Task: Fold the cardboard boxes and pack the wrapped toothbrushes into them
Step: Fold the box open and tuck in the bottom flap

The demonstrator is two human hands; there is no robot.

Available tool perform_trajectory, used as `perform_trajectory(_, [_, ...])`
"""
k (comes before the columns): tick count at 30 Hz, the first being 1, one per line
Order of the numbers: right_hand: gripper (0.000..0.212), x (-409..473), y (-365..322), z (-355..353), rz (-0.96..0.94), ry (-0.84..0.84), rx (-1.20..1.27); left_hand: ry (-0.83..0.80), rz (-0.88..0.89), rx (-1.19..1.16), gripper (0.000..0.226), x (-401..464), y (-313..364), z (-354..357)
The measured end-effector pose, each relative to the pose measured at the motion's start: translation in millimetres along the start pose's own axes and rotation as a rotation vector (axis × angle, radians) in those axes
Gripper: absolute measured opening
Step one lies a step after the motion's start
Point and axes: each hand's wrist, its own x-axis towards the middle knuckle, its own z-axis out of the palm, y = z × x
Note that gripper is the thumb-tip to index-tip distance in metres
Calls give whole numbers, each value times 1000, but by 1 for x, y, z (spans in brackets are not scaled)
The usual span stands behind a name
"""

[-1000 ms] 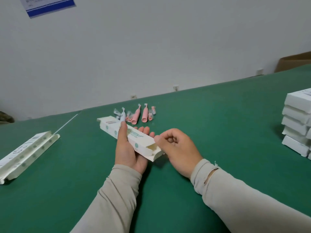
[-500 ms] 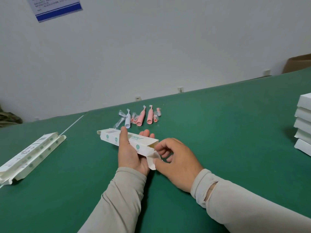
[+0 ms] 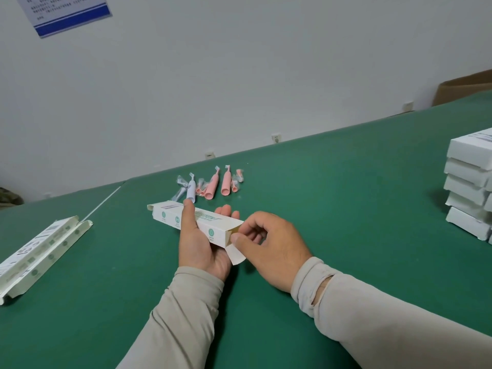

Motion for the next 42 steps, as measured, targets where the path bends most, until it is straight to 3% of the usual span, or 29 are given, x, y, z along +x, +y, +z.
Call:
perform_trajectory(10, [15, -2, -4, -6, -40, -71, -40, -41, -152, 1, 80, -10, 0, 7])
perform_trajectory(13, [37, -5, -9, -10, -130, -212, -191, 31, -109, -21, 85, -9, 7, 5])
perform_trajectory(15, [39, -6, -12, -10, -208, -246, -299, 62, -74, -21, 84, -11, 9, 7])
perform_trajectory(21, [23, -3, -14, -12, -306, -57, -319, 13, -83, -66, 82, -15, 6, 12])
perform_trajectory(25, [9, -3, -12, -13, -284, -45, -286, 13, -98, -81, 80, -14, 5, 12])
perform_trajectory(36, [9, 0, -10, -14, -263, 2, -249, -49, -103, -20, 72, -12, 2, 13])
perform_trajectory(42, [15, 2, -6, -16, -177, 45, -218, -180, -168, 42, 93, -11, 0, 12])
